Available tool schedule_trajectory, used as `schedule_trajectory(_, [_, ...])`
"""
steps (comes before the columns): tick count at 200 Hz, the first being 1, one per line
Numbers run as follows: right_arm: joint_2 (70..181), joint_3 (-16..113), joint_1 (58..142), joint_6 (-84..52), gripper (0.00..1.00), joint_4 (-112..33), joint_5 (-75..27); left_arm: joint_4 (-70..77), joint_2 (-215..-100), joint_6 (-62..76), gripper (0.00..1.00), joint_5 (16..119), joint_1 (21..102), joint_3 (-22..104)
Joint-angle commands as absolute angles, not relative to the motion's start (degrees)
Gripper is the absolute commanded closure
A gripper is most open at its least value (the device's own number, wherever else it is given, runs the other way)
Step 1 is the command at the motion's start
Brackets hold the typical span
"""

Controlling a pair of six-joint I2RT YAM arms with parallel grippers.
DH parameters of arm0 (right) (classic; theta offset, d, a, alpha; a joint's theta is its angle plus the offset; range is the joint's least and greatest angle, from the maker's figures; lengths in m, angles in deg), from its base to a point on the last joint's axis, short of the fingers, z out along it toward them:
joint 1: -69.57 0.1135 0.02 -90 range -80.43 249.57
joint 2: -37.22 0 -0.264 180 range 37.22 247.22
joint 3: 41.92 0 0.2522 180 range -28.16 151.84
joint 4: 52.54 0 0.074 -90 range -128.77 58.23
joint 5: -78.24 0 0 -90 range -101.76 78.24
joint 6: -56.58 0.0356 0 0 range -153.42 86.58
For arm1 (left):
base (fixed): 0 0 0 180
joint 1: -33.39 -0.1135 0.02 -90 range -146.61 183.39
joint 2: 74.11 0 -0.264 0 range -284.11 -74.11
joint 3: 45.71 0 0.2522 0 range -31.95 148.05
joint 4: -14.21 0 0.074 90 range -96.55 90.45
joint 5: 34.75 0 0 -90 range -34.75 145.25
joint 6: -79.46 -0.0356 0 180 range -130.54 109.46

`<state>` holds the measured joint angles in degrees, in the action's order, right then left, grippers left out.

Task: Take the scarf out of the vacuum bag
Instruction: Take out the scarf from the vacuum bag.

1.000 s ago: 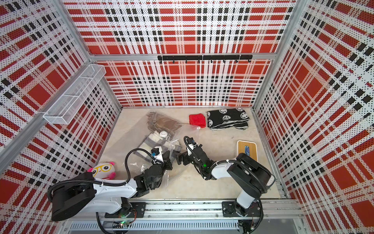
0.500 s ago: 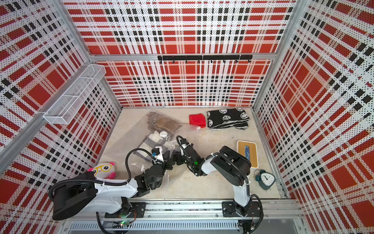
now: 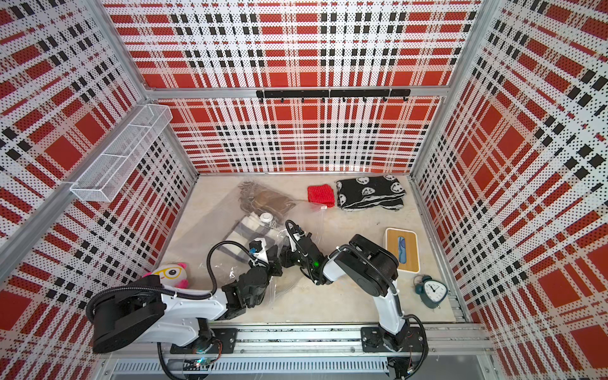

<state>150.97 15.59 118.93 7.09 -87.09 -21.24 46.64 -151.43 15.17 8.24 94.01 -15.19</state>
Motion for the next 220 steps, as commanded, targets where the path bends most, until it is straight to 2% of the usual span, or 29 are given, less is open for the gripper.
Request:
schedule_trajectory(1, [147.06, 12.15, 116.95, 6.27, 1.00, -87.53, -22.70, 47.95, -151.72, 15.81, 1.00, 6.50, 93.59, -15.16])
schedule_trajectory(33, [142.63, 7.95, 112.16, 4.31, 1.00, -84.48, -30.43, 48.06, -152.56, 16.17, 1.00, 5.74, 93.38, -15.50])
schedule_trajectory(84, [135.65, 4.88, 106.15, -1.30, 0.99, -74.41, -36.44, 48.04, -152.71, 17.06, 1.00, 5.37, 93.68, -16.28])
schedule_trajectory(96, [134.81, 4.11, 105.37, -1.10, 0.85, -75.41, -36.33, 48.05, -152.60, 17.07, 1.00, 5.42, 93.77, -16.48])
schedule_trajectory(106, [134.69, 4.21, 105.43, -0.54, 0.56, -75.56, -36.55, 48.11, -152.68, 17.06, 1.00, 5.35, 93.79, -16.41])
schedule_trajectory(116, [134.69, 3.81, 105.87, 0.80, 0.38, -77.16, -36.88, 48.17, -152.68, 17.09, 1.00, 5.37, 93.85, -16.31])
schedule_trajectory(126, [134.76, 3.44, 106.26, 2.35, 0.30, -78.44, -36.80, 48.19, -152.77, 17.13, 1.00, 5.40, 93.93, -16.21])
schedule_trajectory(146, [136.78, 3.39, 107.58, 4.55, 0.27, -81.73, -36.71, 48.26, -152.86, 16.97, 1.00, 5.24, 93.88, -16.27])
schedule_trajectory(174, [141.90, 6.51, 110.90, 5.63, 0.27, -82.07, -35.07, 48.63, -152.85, 17.07, 1.00, 5.41, 94.02, -16.30])
schedule_trajectory(183, [143.06, 7.50, 111.43, 6.12, 0.32, -82.47, -35.20, 48.68, -152.78, 17.06, 1.00, 5.56, 94.04, -16.39])
schedule_trajectory(187, [143.48, 7.83, 111.61, 6.06, 0.39, -82.57, -35.51, 48.78, -152.79, 17.12, 1.00, 5.74, 94.04, -16.52])
schedule_trajectory(194, [143.69, 8.20, 111.90, 5.44, 0.58, -83.23, -36.56, 49.00, -152.75, 17.18, 1.00, 6.00, 93.91, -16.69])
schedule_trajectory(201, [143.24, 8.12, 111.90, 5.24, 0.74, -83.37, -36.86, 49.19, -152.61, 17.19, 1.00, 6.06, 93.86, -16.82])
schedule_trajectory(220, [140.69, 7.12, 111.29, 3.63, 0.95, -81.09, -35.67, 49.14, -152.34, 17.32, 1.00, 5.83, 93.53, -17.41])
